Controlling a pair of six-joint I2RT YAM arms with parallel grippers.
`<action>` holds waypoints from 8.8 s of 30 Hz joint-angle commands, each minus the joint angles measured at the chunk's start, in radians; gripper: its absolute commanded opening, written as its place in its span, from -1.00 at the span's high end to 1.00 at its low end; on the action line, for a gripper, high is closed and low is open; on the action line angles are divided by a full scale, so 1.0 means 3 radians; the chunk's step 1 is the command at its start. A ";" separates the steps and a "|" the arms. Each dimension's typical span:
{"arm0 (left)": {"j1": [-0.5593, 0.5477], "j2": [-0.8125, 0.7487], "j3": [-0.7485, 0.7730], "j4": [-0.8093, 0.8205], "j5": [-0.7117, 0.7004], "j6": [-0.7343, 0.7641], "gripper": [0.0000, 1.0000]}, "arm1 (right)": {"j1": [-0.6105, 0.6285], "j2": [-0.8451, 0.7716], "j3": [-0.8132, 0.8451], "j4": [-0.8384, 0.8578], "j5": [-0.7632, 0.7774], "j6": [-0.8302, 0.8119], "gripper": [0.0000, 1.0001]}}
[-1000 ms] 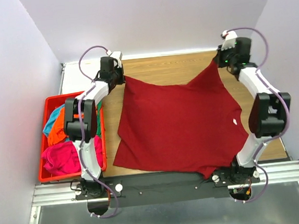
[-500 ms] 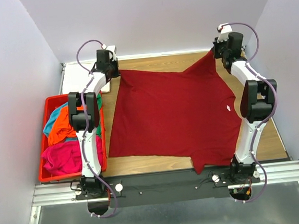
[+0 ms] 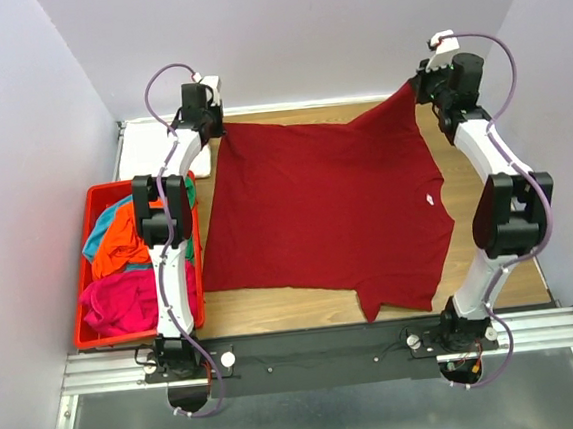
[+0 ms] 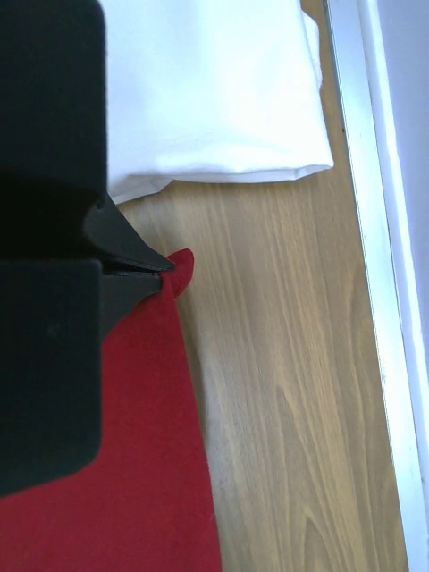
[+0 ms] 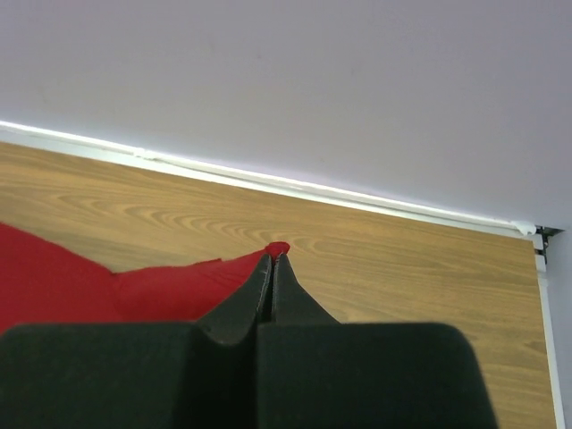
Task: Fold and stack the t-shirts
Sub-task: Fold the tshirt
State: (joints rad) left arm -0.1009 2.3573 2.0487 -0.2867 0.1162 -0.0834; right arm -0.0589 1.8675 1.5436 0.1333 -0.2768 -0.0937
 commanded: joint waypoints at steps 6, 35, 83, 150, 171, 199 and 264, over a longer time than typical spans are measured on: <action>-0.0027 -0.0060 -0.0130 -0.0047 -0.0356 0.0058 1.00 | -0.0008 -0.0488 -0.0538 0.0021 -0.0289 0.0148 0.99; -0.0139 -0.1139 -0.1741 0.0705 -0.0684 -0.0029 1.00 | -0.0008 -0.1546 -0.1653 -0.0005 -0.0300 0.0138 0.99; -0.0298 -0.2728 -0.2969 0.0731 -0.0704 -0.0070 -0.04 | -0.0074 -0.2656 -0.2655 -0.0848 0.0222 -0.0705 0.09; -0.0328 -0.4309 -0.4068 0.1037 -0.0628 0.0222 -0.28 | 0.1209 -0.0191 -0.0815 -0.3267 -0.1011 -0.1846 -0.12; -0.0323 -0.4289 -0.4037 0.1048 -0.0469 0.0211 -0.28 | 0.0258 -0.0085 -0.0907 -0.2024 -0.0800 -0.0629 0.08; -0.0328 -0.4289 -0.4037 0.1043 -0.0449 0.0211 -0.28 | 0.0258 -0.0074 -0.1106 -0.2454 -0.0744 -0.1094 0.28; -0.0328 -0.4197 -0.4032 0.1037 -0.0403 0.0216 -0.28 | -0.0335 0.0662 -0.0518 -0.1314 0.0733 0.0000 0.81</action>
State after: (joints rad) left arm -0.1967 1.0870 0.8097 0.0193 -0.0250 -0.0265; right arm -0.1528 2.0010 1.3304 -0.2642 -0.1135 -0.0635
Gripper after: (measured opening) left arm 0.640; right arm 0.117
